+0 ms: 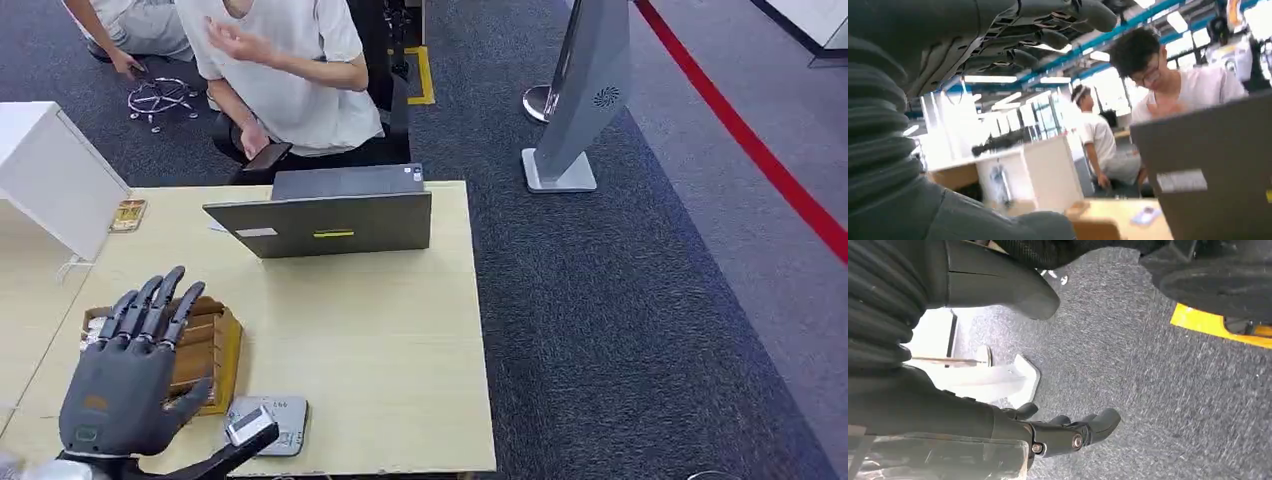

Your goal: Pass the card to the sensor for recognition and then transmit it.

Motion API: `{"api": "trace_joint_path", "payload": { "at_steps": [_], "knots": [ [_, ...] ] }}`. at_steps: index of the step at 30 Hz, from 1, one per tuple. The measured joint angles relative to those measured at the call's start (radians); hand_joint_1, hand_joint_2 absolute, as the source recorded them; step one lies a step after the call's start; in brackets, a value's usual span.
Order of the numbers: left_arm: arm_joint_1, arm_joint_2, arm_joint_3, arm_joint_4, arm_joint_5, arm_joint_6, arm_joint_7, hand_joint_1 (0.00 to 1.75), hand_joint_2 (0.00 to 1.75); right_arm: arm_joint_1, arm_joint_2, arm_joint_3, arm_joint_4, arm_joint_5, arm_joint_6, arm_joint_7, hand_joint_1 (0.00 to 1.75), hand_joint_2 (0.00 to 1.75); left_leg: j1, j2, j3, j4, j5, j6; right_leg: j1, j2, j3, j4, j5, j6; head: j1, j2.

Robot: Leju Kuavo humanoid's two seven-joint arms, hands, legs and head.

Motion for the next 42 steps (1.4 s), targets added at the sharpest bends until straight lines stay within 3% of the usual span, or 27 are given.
{"api": "trace_joint_path", "payload": {
  "at_steps": [5, 15, 18, 22, 28, 33, 42],
  "knots": [
    [0.155, 0.010, 0.035, -0.003, 0.050, 0.011, 0.074, 0.00, 1.75, 0.000, 0.000, 0.000, -0.019, 0.007, 0.009, 0.017, 0.00, 1.75, 0.000, -0.001, 0.000, 0.000, 0.000, 0.000, 0.000, -0.001, -0.002, 0.000, 0.000, 0.000, 0.000, 0.000],
    [0.241, -0.001, 0.075, -0.003, 0.064, 0.003, 0.091, 0.00, 1.75, 0.006, 0.000, 0.000, -0.049, 0.019, 0.023, 0.028, 0.00, 1.75, 0.000, -0.001, 0.000, 0.000, 0.000, 0.000, 0.000, -0.002, 0.001, 0.000, 0.000, 0.000, 0.000, 0.000],
    [0.269, -0.028, 0.107, -0.001, 0.048, 0.009, 0.081, 0.00, 1.75, 0.012, 0.000, 0.000, -0.066, 0.020, 0.037, 0.033, 0.00, 1.75, 0.000, -0.001, 0.000, 0.000, 0.000, 0.000, 0.000, -0.002, 0.000, 0.000, 0.000, 0.000, 0.000, 0.000],
    [0.286, -0.114, 0.187, 0.013, -0.073, 0.023, 0.060, 0.00, 1.75, 0.013, 0.000, 0.000, -0.077, 0.020, 0.035, 0.040, 0.00, 1.75, 0.000, -0.002, 0.000, 0.000, 0.000, 0.000, 0.000, -0.002, 0.000, 0.000, 0.000, 0.000, 0.000, 0.000],
    [0.274, -0.219, 0.346, 0.066, -0.078, 0.058, 0.057, 0.00, 1.75, 0.017, 0.000, 0.012, -0.085, 0.033, 0.039, 0.043, 0.00, 1.75, 0.000, -0.002, 0.001, 0.000, 0.000, 0.000, 0.000, -0.002, -0.001, -0.001, 0.000, 0.000, 0.000, 0.000],
    [0.249, -0.250, 0.454, 0.133, -0.078, 0.065, 0.088, 0.00, 1.75, 0.017, 0.000, 0.025, -0.085, 0.034, 0.038, 0.044, 0.00, 1.75, 0.000, -0.002, 0.001, 0.000, 0.000, 0.000, 0.000, -0.002, 0.000, 0.000, 0.000, 0.000, 0.000, 0.000],
    [0.233, -0.268, 0.514, 0.183, -0.078, 0.080, 0.099, 0.00, 1.75, 0.017, 0.000, 0.029, -0.085, 0.034, 0.040, 0.044, 0.00, 1.75, 0.000, -0.002, 0.000, 0.000, 0.000, 0.000, 0.000, -0.002, 0.000, -0.001, 0.000, 0.000, 0.000, 0.000]
  ]
}}
